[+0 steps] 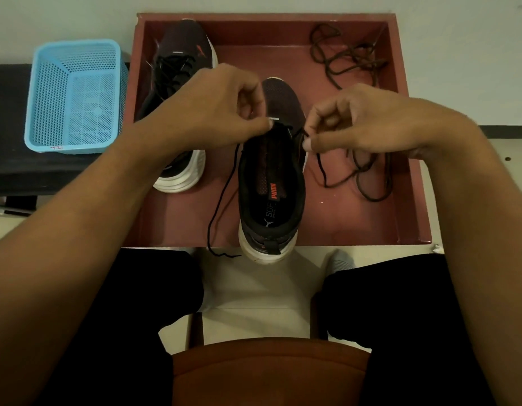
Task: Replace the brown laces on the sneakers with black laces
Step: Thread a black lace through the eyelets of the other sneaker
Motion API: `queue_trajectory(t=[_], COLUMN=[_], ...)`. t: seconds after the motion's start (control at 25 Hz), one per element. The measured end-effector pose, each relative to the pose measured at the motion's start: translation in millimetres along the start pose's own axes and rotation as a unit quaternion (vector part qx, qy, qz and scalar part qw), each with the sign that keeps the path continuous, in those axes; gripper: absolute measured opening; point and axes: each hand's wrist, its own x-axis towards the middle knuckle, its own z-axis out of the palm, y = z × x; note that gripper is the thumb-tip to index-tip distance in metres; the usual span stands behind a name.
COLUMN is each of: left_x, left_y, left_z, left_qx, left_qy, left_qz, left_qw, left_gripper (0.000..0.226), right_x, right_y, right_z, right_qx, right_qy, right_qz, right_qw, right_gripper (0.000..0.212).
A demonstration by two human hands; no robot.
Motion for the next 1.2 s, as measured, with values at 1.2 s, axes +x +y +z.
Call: queue_trajectory(t=[1.2], left_x=[-4.5], left_y=[-12.3], left_z=[-12.3], left_qx=[-0.027], left_qy=[0.023], left_qz=[-0.036], left_qw=[0.999], left_gripper=[0.028], right_x=[16.8], right_y=[-3.2], right_z=[-1.4], right_qx=[0.389], right_qy=[0.272], right_qz=[-0.144], right_qw=[0.868], right_gripper=[0.028])
